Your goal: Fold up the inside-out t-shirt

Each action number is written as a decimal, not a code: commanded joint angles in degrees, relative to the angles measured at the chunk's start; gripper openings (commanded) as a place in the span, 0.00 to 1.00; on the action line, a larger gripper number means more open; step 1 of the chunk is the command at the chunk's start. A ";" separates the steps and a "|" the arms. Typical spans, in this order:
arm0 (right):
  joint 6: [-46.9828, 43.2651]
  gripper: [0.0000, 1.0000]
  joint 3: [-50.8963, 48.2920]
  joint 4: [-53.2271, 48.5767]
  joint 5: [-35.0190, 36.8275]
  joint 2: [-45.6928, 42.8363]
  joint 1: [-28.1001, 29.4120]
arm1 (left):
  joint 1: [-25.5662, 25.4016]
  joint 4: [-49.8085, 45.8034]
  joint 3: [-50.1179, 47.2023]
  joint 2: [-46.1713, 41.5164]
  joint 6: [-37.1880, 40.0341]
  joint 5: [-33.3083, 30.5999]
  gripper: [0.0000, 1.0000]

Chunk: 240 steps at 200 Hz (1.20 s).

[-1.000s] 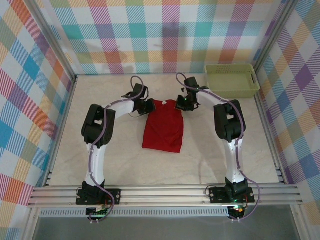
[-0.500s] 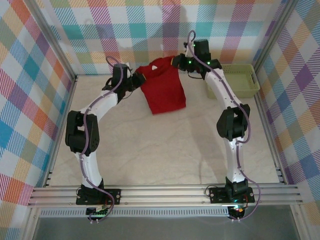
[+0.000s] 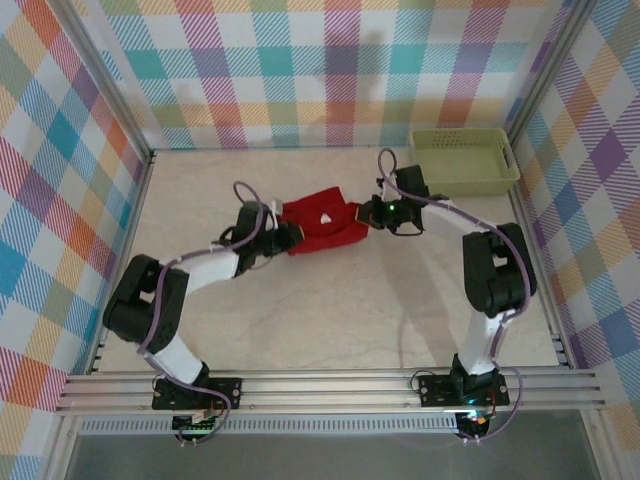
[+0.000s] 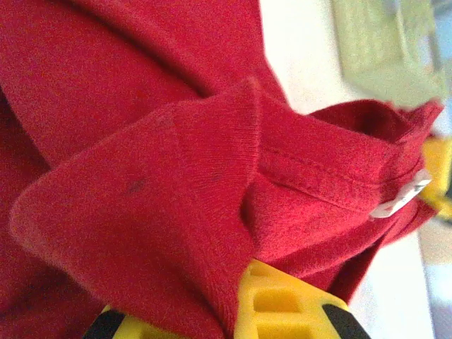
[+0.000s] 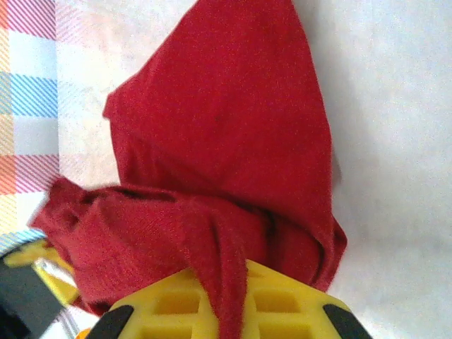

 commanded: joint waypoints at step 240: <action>-12.96 0.79 35.59 -27.51 24.61 13.73 6.58 | 2.47 -44.27 11.48 -8.51 -9.51 -38.98 0.81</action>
